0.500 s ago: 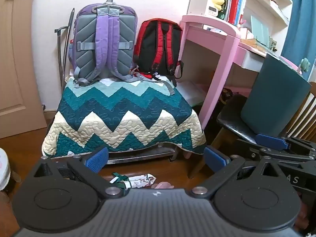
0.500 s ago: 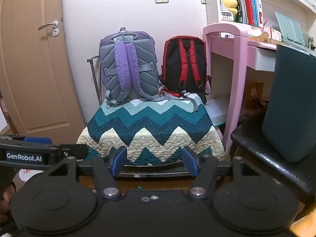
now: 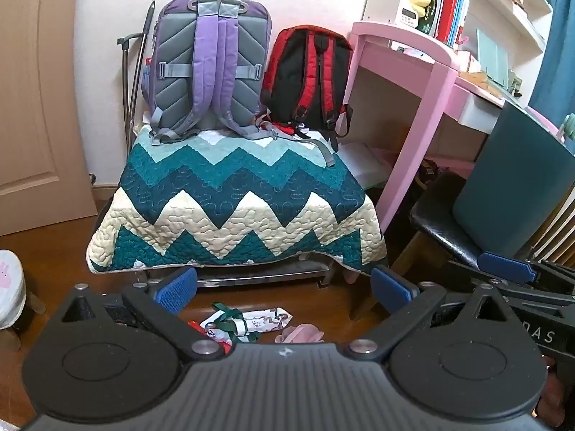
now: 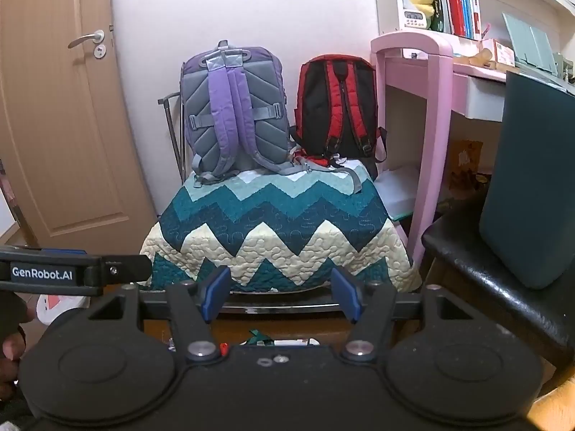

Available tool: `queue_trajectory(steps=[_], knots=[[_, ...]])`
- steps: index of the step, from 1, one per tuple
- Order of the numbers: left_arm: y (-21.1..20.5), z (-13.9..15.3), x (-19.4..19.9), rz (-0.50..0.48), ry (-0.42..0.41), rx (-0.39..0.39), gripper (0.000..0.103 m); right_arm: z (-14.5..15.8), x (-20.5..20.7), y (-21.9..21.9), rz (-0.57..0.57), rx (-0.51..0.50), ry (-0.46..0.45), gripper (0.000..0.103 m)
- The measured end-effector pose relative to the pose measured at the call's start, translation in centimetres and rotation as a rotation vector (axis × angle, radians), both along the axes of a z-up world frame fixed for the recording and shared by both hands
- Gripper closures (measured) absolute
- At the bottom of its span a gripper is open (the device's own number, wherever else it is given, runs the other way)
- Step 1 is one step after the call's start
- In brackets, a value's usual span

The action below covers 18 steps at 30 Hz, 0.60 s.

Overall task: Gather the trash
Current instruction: 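Approach the trash pile under the quilted bed with both tools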

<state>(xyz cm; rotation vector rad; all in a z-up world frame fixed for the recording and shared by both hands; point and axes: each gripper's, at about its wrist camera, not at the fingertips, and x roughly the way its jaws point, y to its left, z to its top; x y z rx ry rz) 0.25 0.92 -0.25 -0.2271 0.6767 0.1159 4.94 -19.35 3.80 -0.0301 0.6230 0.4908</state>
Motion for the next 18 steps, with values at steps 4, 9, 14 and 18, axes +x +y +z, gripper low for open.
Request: queue_trajectory(steps=[4,9,14,18], knots=[[-0.01,-0.16,0.14,0.008,0.016,-0.007,0.000,-0.76,0.40,-0.43,-0.005,0.001,0.022,0.041],[0.06,-0.43,0.20,0.013,0.055,-0.023,0.000,-0.84,0.33,-0.26,0.003,-0.007,0.043,0.041],[0.41,-0.51,0.40,0.022,0.114,-0.034,0.000,-0.69,0.19,0.03,0.025,-0.022,0.067,0.041],[0.69,-0.18,0.38,0.024,0.138,-0.063,0.000,-0.17,0.02,0.05,0.032,-0.042,0.070,0.041]])
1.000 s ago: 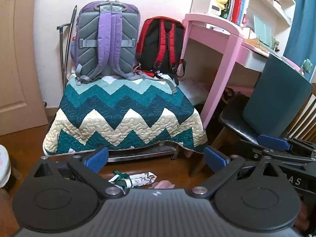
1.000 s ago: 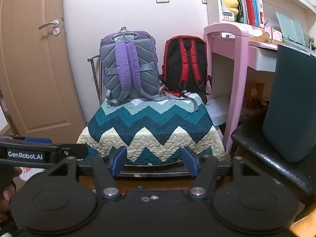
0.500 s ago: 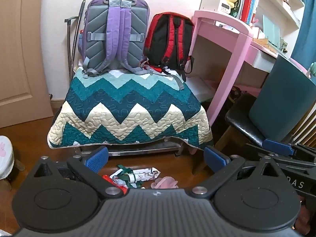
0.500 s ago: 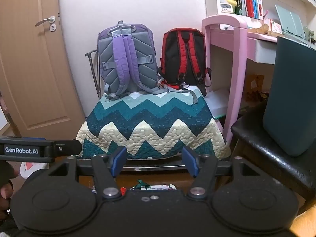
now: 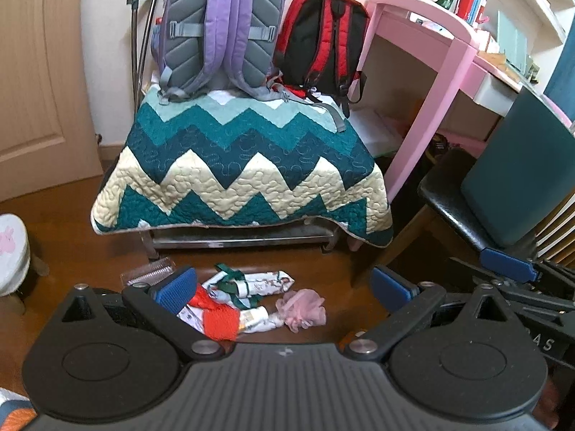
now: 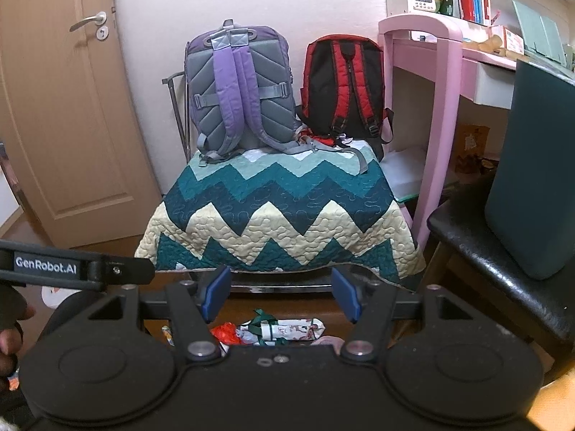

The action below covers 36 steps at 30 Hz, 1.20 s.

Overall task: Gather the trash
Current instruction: 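Approach the trash pile under the quilted bed with both tools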

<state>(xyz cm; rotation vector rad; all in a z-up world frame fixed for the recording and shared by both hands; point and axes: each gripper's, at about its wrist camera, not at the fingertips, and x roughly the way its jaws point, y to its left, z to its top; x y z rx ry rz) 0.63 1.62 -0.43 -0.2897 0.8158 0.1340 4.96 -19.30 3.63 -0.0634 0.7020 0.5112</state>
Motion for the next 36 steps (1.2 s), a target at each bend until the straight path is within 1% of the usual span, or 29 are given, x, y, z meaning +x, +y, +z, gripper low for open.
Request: queue_trajectory(steps=[5,9,15,22,36], knots=[[0.1,0.6,-0.1,-0.009,0.024,-0.032,0.000,0.6,0.2,-0.4,-0.017,-0.005,0.031,0.041],[-0.3,1.2,-0.3,-0.017,0.023,-0.030,0.000,1.0,0.1,-0.5,-0.035,-0.015,0.049,0.041],[-1.1,1.7,-0.1,-0.041,0.005,-0.012,0.000,1.1,-0.2,-0.7,-0.062,-0.039,0.047,0.041],[-1.1,1.3,0.0,-0.047,0.009,-0.025,0.000,0.9,-0.2,-0.9,-0.082,-0.037,0.054,0.041],[-1.1,0.7,-0.2,-0.043,0.018,-0.039,0.000,0.8,0.0,-0.8,-0.080,-0.036,0.066,0.041]])
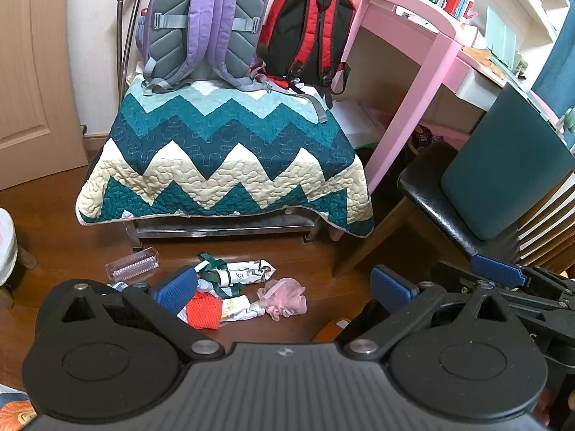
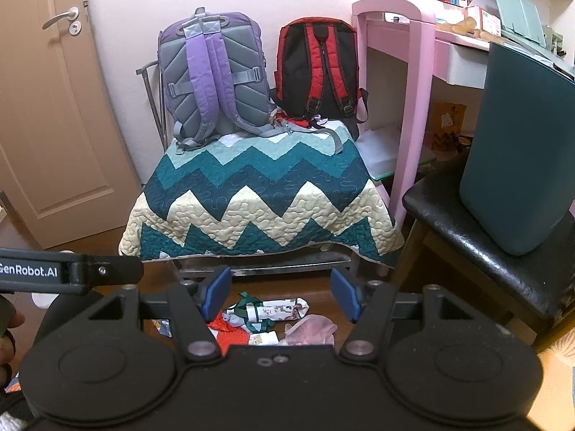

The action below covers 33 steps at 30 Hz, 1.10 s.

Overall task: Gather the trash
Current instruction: 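Approach the trash pile under the quilted bed with both tools, then grasp the Christmas-print paper bag with left tool while right tool grasps pink mesh puff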

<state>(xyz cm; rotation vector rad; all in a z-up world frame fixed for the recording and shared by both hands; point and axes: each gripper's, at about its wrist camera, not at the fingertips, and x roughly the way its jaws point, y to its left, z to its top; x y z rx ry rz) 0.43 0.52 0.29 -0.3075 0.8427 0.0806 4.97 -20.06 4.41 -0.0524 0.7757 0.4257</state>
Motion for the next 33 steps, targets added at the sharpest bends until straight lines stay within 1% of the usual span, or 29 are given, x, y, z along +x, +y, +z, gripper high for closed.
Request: queue_trajectory(steps=[26,29,33], knots=[[0.3,0.2,0.3,0.016,-0.002,-0.008,0.000,-0.3,0.0,0.0,0.003,-0.003,0.002,0.041],[0.7,0.0,0.4,0.019,-0.002,-0.014,0.000,-0.5,0.5,0.4,0.016,-0.008,0.003,0.041],[2.0,-0.7,1.1,0.040,-0.008,-0.027,0.000,-0.9,2.3,0.8,0.054,-0.024,-0.036,0.041]])
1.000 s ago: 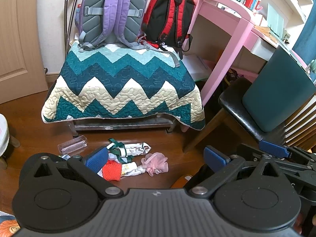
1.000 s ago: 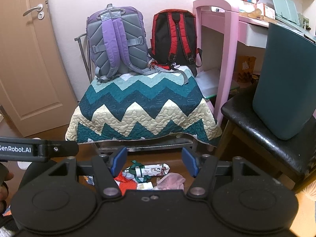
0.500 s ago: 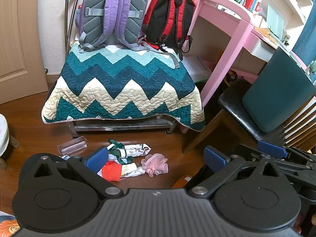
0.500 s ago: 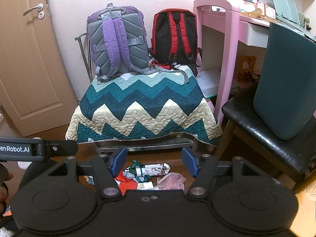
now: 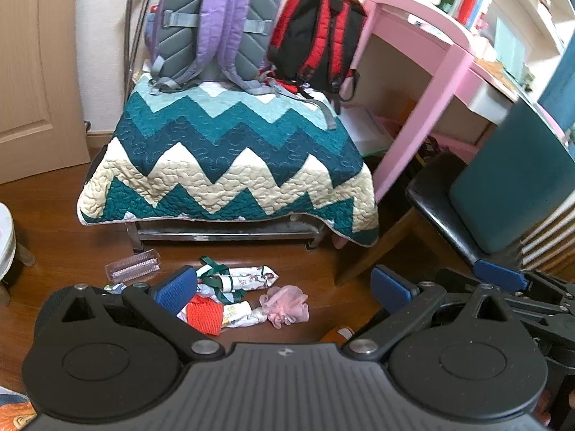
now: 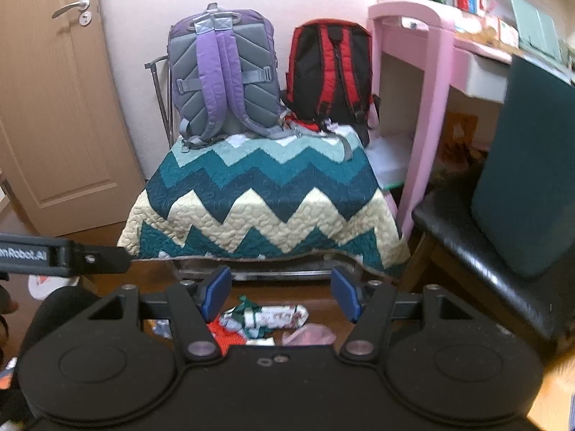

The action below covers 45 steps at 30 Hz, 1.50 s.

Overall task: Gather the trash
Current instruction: 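Grasp the Christmas-print paper bag with left tool while right tool grasps pink mesh puff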

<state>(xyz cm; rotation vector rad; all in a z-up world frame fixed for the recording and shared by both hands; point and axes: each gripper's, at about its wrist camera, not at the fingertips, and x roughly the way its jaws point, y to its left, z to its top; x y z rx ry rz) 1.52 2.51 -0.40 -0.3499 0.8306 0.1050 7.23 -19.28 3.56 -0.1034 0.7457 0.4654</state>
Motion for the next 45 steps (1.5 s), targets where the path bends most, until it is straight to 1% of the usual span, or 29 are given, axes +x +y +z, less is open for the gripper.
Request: queue_trajectory(steps=[2,3,4,6,8,13,15,17,22,24,25,28,31,34,36,41,44,45], knots=[[1.4,-0.8,0.8,0.027,0.006,-0.015,0.000,-0.7,1.7,0.1,0.005,-0.005,0.004,0.041],[2.1,-1.2,1.4,0.040,0.011,-0.015,0.000,-1.2,2.8,0.3,0.008,-0.005,0.021,0.041],[2.6,-1.8,1.9,0.052,0.017,-0.004,0.000,-1.8,3.8,0.5,0.012,-0.005,0.036,0.041],[3.4,-3.2,3.3,0.075,0.044,0.051,0.000,-3.1,5.7,1.0,0.021,-0.011,0.061,0.041],[4.5,-4.8,4.8,0.074,0.078,0.067,0.000,-4.9,7.8,1.7,0.033,-0.025,0.087,0.041],[8.0,-9.5,8.9,0.116,0.186,0.034,0.000,-10.2,13.1,3.2,0.022,-0.074,0.177,0.041],[8.9,-11.4,10.4,0.124,0.221,0.025,0.000,-12.6,15.2,3.8,0.016,-0.087,0.229,0.041],[9.9,-13.9,12.1,0.127,0.273,0.016,0.000,-15.0,16.8,4.2,0.005,-0.098,0.284,0.041],[11.2,-20.2,15.7,0.150,0.419,-0.025,0.000,-21.5,20.9,5.2,-0.024,-0.135,0.410,0.041],[11.4,-22.4,17.1,0.144,0.454,-0.033,0.000,-24.0,22.3,5.3,-0.054,-0.145,0.470,0.041],[11.2,-23.4,17.8,0.137,0.472,-0.023,0.000,-25.2,23.1,5.3,-0.072,-0.143,0.503,0.041],[10.5,-25.7,20.0,0.077,0.498,0.005,0.000,-29.0,25.0,5.1,-0.149,-0.143,0.609,0.041],[9.2,-28.1,22.4,-0.006,0.511,0.034,0.000,-32.5,26.3,4.9,-0.215,-0.147,0.704,0.041],[7.8,-30.7,24.7,-0.102,0.526,0.063,0.000,-36.0,27.1,4.8,-0.250,-0.170,0.769,0.041],[6.8,-32.6,26.0,-0.159,0.532,0.088,0.000,-38.1,27.3,4.8,-0.265,-0.167,0.817,0.041],[4.5,-37.7,28.5,-0.294,0.553,0.145,0.000,-43.2,28.2,5.8,-0.283,-0.093,0.940,0.041],[3.4,-40.0,29.3,-0.368,0.566,0.195,0.001,-45.6,28.6,6.4,-0.305,-0.087,0.980,0.041],[2.9,-40.7,29.5,-0.401,0.567,0.222,0.003,-46.2,28.7,6.7,-0.310,-0.086,0.991,0.041]])
